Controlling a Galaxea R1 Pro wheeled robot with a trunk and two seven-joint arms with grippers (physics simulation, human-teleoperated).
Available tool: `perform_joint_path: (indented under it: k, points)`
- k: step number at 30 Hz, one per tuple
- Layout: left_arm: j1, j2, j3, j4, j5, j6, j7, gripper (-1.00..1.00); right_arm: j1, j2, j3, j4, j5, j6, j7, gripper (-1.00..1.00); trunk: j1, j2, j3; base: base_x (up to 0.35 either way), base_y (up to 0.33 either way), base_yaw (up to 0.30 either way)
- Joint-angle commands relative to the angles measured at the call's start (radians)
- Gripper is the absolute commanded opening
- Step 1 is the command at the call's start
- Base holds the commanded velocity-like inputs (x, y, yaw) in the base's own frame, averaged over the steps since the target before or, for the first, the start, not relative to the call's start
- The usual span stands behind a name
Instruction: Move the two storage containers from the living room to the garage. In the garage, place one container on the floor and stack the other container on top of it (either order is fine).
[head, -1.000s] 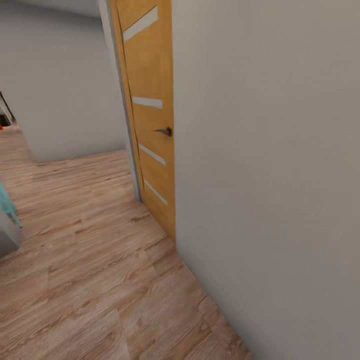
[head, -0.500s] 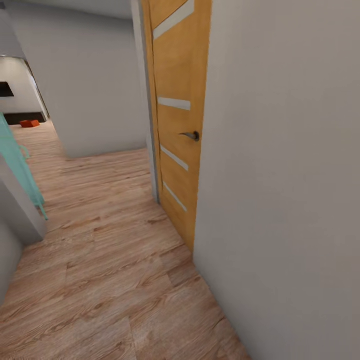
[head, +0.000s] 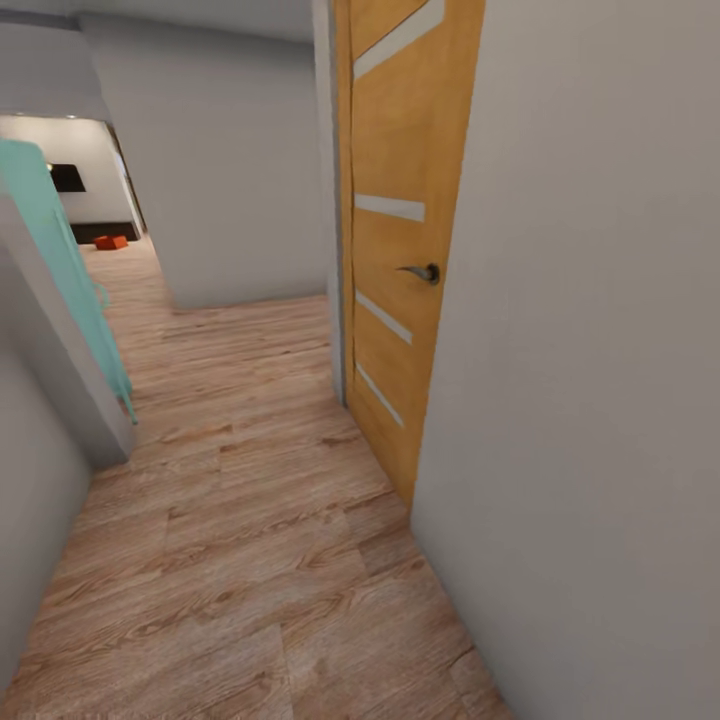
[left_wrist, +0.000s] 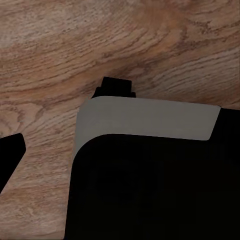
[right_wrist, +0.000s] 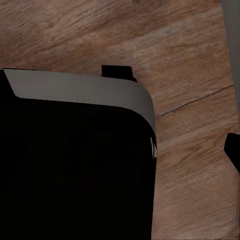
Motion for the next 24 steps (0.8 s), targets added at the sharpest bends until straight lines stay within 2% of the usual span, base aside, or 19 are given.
perform_joint_path:
  k: [1, 24]
  points:
    - [-0.001, 0.000, 0.000, 0.001, 0.007, -0.003, 0.001, 1.00, -0.001, 0.001, 0.008, 0.003, -0.008, -0.005, -0.001, 1.00, 0.000, 0.000, -0.001, 0.000, 0.000, 0.274]
    - [-0.001, 0.002, 0.001, 0.001, 0.008, -0.003, 0.005, 1.00, -0.001, 0.000, 0.008, 0.003, -0.008, -0.005, -0.001, 1.00, 0.000, 0.000, -0.001, 0.000, 0.000, 0.274]
